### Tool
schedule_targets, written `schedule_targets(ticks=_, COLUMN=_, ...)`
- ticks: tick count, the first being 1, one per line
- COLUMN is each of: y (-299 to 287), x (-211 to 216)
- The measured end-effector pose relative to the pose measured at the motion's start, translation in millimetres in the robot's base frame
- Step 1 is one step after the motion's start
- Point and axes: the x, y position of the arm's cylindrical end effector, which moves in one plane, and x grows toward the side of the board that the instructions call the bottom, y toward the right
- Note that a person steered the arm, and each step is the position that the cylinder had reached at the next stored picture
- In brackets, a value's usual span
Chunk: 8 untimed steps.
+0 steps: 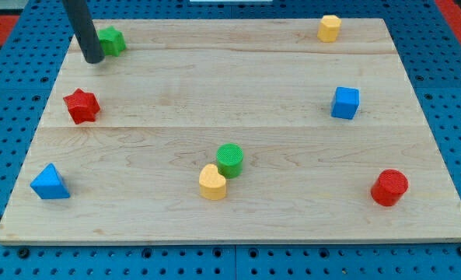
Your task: Move the green star above to the green circle
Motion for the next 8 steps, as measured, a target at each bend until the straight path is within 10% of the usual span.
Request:
schedule_targets(ticks=4, y=-42.1, x=-82.8)
schedule_targets(ticks=8, y=109.4, x=-7.1)
